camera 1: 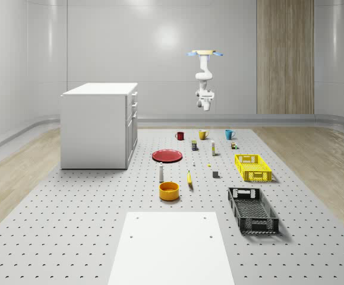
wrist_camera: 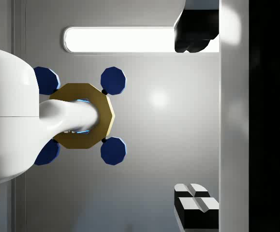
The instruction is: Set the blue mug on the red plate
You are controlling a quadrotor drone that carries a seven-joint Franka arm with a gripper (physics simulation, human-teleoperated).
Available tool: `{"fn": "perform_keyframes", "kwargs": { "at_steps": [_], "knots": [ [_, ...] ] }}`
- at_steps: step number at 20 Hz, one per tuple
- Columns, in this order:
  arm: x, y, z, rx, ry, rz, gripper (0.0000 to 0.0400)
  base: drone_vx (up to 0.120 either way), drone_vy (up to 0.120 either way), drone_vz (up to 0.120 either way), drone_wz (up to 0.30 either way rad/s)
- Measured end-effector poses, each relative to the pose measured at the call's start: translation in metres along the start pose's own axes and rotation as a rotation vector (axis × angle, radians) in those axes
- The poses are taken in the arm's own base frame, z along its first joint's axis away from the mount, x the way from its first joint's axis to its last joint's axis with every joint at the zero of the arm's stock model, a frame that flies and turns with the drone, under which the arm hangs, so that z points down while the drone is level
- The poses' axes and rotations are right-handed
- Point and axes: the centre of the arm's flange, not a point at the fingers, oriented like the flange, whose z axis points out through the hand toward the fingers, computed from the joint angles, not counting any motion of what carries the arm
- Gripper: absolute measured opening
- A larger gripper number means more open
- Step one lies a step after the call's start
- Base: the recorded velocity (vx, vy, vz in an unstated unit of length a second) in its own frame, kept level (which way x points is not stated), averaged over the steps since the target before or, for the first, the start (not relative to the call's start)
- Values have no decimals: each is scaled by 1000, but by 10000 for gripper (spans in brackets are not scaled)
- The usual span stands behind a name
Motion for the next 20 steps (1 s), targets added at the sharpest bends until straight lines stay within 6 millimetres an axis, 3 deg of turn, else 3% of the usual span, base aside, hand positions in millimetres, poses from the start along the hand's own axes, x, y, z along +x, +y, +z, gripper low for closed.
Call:
{"fn": "perform_keyframes", "kwargs": {
  "at_steps": [10,20],
  "knots": [
    [-1,1,-66,6,6,0,400,0,0,0,0],
    [0,0,-90,11,11,0,400,0,0,0,0]
  ]
}}
